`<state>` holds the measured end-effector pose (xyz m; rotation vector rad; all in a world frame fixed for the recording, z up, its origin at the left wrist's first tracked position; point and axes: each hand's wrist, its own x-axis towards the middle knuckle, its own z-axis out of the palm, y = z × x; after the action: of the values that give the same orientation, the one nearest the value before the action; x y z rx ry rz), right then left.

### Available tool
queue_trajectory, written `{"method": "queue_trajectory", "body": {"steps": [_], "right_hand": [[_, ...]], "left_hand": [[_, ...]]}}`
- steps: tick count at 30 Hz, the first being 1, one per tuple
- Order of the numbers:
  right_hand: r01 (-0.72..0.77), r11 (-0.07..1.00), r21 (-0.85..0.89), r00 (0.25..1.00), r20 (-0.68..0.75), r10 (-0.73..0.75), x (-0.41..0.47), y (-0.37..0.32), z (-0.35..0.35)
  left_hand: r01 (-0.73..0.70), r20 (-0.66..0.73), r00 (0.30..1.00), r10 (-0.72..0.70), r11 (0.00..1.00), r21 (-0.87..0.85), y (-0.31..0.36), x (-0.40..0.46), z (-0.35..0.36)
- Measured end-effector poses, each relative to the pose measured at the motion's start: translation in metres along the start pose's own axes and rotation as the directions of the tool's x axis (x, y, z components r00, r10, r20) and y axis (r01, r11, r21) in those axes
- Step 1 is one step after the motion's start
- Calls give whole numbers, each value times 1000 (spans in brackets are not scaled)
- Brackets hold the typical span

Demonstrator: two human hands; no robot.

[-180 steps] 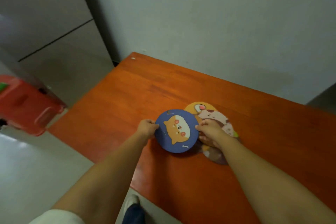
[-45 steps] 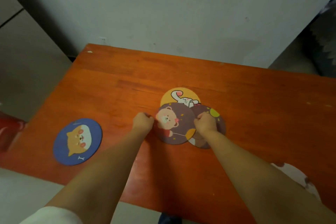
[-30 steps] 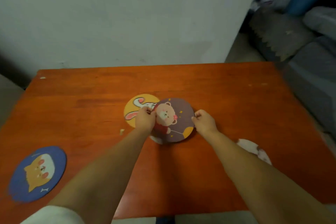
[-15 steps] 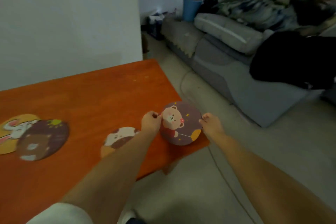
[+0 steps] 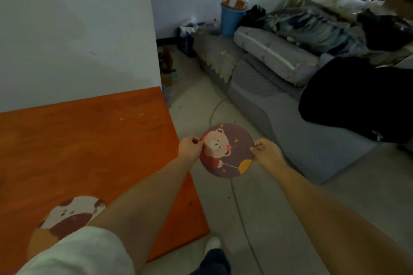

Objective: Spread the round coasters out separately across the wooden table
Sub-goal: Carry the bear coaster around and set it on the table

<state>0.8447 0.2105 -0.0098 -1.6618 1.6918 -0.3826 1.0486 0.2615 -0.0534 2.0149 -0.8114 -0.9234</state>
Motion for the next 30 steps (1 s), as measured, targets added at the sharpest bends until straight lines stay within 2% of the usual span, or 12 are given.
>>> {"method": "queue_trajectory", "body": {"steps": [6, 11, 14, 17, 21, 26, 30], "right_hand": [[39, 999, -30, 997, 69, -37, 113, -23, -43], [170, 984, -61, 966, 208, -154, 182, -64, -31], [305, 950, -67, 895, 360, -262, 220, -97, -5], [450, 892, -54, 783, 505, -364, 246, -135, 26], [621, 783, -21, 588, 673, -448, 254, -172, 65], [770, 635, 63, 336, 806, -487, 222, -197, 110], [853, 499, 155, 149, 842, -518, 180, -211, 150]], "left_hand": [[57, -21, 998, -59, 995, -78, 68, 73, 31], [155, -149, 973, -176, 977, -145, 80, 111, 21], [221, -290, 917, -273, 955, -200, 68, 120, 8], [260, -452, 817, -357, 929, -265, 59, 114, -9], [302, -606, 630, -485, 872, -385, 47, 85, -12], [279, -671, 401, -623, 781, -558, 27, 36, -10], [271, -682, 200, -704, 708, -652, 0, 4, -19]]}}
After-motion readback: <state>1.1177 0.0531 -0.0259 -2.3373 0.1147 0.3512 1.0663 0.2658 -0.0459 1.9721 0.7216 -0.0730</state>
